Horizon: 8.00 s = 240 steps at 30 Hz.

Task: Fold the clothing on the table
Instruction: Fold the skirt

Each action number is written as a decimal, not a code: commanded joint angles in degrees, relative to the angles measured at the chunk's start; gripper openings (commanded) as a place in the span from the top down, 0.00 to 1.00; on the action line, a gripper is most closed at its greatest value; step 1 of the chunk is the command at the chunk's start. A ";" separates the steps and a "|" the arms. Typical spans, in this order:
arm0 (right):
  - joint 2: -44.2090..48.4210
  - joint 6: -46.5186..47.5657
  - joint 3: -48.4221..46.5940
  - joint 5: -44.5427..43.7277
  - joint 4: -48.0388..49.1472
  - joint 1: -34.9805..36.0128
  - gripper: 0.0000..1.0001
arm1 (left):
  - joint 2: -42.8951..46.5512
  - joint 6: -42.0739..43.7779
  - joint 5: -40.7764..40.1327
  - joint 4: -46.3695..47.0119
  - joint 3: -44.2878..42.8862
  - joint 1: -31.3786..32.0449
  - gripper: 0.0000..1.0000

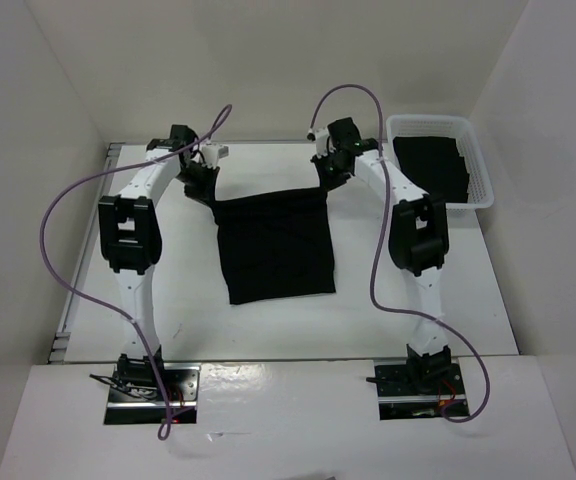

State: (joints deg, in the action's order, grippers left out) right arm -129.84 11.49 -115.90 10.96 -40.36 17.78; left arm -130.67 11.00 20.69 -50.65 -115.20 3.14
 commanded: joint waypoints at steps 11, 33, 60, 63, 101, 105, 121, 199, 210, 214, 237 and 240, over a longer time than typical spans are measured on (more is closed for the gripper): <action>18.74 5.91 8.32 3.80 -3.67 0.32 1.00 | 19.22 12.27 7.44 -15.17 -0.73 1.16 1.00; 22.79 19.09 13.42 13.30 -22.65 3.05 1.00 | 31.62 21.60 1.55 -23.70 18.60 5.65 0.98; 24.37 28.50 26.31 8.66 -34.17 15.26 0.97 | 39.17 22.22 -8.56 -23.70 29.06 13.21 0.67; 24.90 28.50 30.62 6.97 -34.17 18.25 0.88 | 39.70 22.22 -8.56 -23.70 29.06 13.21 0.70; 6.54 26.48 10.52 19.01 -29.78 25.81 0.01 | 69.85 -3.71 -13.30 -7.27 35.74 -12.97 0.01; 4.78 26.48 8.06 19.01 -29.78 25.81 0.01 | 70.37 -3.71 -13.92 -7.27 36.27 -12.98 0.01; 2.58 28.15 4.97 23.32 -31.54 25.81 0.01 | 70.91 -4.24 -13.92 -7.27 37.94 -12.98 0.01; 10.67 1.79 28.53 0.20 -8.60 26.33 0.02 | 70.82 -3.71 -13.65 -6.91 41.72 -12.98 0.01; 7.67 -0.76 30.82 -0.84 -7.55 32.66 0.01 | 71.35 -4.23 -17.00 -6.91 42.24 -12.98 0.01; 5.22 -2.35 30.30 -5.32 -5.61 32.67 0.01 | 69.51 -4.24 -17.52 -6.30 41.55 -12.98 0.01; -2.16 3.36 7.81 -6.83 -5.51 18.78 0.01 | 62.47 -3.71 -18.14 -4.19 37.68 -12.98 0.01; -3.57 5.47 4.29 -6.83 -6.04 17.56 0.01 | 61.85 -3.71 -17.52 -4.19 37.15 -12.98 0.01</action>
State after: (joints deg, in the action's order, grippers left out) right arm -131.26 13.45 -107.77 3.70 -48.10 35.22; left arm -68.31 7.31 2.76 -55.94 -75.81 -9.56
